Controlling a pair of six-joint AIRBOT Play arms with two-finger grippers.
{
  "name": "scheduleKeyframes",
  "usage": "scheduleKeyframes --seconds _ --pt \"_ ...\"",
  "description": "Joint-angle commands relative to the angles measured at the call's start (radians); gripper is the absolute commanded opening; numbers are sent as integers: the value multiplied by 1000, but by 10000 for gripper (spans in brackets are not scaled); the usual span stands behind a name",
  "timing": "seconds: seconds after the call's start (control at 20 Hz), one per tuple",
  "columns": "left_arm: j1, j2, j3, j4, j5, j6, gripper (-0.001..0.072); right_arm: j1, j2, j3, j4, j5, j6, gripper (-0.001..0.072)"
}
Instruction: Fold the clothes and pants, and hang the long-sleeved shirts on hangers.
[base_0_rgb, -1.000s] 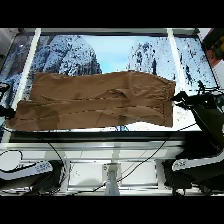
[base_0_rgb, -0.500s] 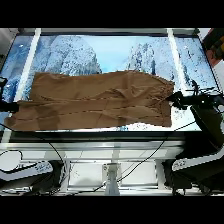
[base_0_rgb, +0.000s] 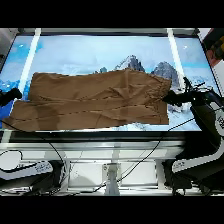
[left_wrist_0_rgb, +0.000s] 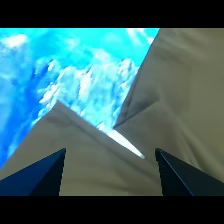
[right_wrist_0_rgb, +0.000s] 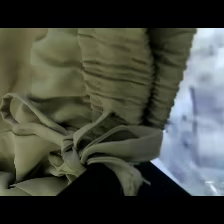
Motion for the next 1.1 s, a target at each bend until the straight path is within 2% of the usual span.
scheduleKeyframes --seconds 0.0,0.3,0.5,0.65,0.75,0.8,0.95,1.05 --pt "0 -46 5 -122 43 -31 645 8 5 18 3 -84 31 23" --pt "0 -220 148 -140 -88 -93 643 8 5 35 28 -80 37 22" --pt "31 -352 338 -141 -302 -160 637 8 5 35 29 -73 52 23" --pt "74 -442 490 -140 -493 -161 635 8 5 35 29 -70 52 23" --pt "97 -485 546 -141 -562 -158 635 8 5 35 29 -70 52 23" --pt "103 -497 553 -150 -573 -127 631 8 5 35 29 -68 55 23" --pt "108 -522 553 -268 -579 48 612 8 5 35 29 -34 55 23" --pt "106 -533 554 -335 -554 104 612 8 5 35 29 -23 55 23"
